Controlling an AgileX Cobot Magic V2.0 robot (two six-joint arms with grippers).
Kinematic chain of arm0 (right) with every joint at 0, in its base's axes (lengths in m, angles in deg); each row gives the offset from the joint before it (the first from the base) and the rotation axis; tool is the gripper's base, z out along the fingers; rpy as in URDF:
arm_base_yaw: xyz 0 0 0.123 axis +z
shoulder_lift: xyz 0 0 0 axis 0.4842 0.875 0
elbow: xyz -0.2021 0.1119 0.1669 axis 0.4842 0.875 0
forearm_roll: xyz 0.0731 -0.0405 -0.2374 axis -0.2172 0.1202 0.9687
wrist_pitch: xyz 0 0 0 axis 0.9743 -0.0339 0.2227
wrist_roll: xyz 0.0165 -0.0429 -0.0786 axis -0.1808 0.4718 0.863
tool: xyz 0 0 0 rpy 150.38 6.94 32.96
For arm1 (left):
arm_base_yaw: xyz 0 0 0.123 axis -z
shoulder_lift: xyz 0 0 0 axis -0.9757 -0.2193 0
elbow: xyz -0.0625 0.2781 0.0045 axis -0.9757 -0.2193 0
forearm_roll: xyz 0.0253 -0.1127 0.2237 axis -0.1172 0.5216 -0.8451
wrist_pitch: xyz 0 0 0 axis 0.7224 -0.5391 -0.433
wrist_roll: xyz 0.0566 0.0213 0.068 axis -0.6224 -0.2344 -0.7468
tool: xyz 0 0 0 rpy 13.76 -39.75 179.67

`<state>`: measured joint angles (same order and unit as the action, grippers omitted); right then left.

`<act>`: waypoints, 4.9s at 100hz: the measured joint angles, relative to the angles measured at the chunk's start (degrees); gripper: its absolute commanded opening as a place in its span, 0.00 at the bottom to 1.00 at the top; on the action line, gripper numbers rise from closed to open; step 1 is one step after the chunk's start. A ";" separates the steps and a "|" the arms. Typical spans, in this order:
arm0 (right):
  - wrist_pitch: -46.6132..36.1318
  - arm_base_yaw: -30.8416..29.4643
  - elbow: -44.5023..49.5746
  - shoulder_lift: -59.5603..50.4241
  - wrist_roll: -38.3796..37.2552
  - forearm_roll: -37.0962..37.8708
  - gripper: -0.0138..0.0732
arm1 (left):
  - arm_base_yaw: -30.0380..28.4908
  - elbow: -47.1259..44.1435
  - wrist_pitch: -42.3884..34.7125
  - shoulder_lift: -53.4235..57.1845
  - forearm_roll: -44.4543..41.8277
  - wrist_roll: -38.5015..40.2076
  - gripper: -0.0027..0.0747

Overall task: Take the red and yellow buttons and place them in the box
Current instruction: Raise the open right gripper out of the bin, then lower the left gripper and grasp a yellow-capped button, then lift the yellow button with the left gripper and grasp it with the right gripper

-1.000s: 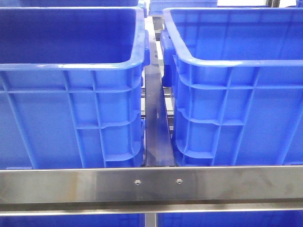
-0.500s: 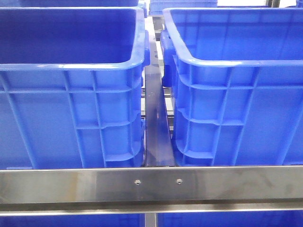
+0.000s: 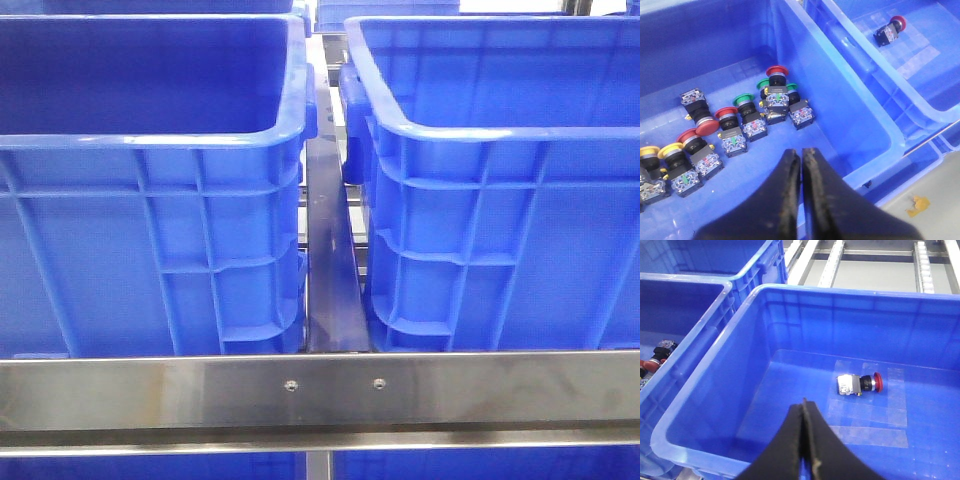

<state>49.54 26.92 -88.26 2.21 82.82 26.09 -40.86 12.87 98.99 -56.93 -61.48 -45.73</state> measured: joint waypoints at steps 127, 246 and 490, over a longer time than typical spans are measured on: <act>0.00 0.00 0.00 0.00 0.00 0.00 0.08 | -32.77 1.36 -9.77 -29.93 -1.49 3.78 0.73; 0.56 0.00 0.00 0.00 0.00 0.00 0.08 | -32.91 10.14 -8.93 -49.62 -1.18 0.40 0.62; 27.29 1.29 -4.30 19.88 13.02 -49.65 0.81 | 3.88 10.14 7.50 -10.88 -0.82 -1.72 0.01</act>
<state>76.83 28.21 -92.56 22.09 95.83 -23.56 -36.99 23.01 106.49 -67.81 -62.29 -47.45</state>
